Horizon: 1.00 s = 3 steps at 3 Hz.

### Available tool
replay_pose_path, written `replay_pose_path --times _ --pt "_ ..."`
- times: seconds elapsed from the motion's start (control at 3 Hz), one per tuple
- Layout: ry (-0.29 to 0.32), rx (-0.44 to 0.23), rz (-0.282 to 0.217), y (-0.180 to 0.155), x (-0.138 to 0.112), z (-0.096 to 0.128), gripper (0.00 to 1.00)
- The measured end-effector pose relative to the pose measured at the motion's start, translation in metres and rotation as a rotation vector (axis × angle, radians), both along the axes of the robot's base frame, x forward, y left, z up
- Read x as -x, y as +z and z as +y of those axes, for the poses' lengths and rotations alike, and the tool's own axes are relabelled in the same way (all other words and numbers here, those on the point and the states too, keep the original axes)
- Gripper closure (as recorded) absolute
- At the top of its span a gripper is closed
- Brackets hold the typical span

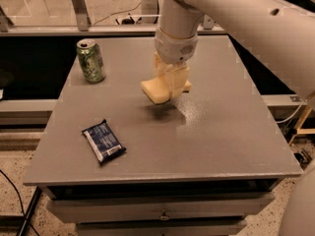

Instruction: Move sponge near rxbar blueberry

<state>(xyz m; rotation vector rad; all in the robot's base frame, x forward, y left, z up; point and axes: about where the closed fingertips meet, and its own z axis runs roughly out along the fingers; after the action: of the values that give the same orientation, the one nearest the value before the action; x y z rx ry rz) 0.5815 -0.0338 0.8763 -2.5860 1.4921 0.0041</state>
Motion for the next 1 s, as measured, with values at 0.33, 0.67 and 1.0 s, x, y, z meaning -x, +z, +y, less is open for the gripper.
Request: replay_pose_path --times 0.33,0.67,1.0 --pt "0.086 0.023 0.03 0.001 0.023 0.045 1.0" --pt "0.136 0.049 0.064 -0.015 0.046 0.079 0.85" --pt "0.157 0.077 0.096 -0.034 0.064 0.099 0.61"
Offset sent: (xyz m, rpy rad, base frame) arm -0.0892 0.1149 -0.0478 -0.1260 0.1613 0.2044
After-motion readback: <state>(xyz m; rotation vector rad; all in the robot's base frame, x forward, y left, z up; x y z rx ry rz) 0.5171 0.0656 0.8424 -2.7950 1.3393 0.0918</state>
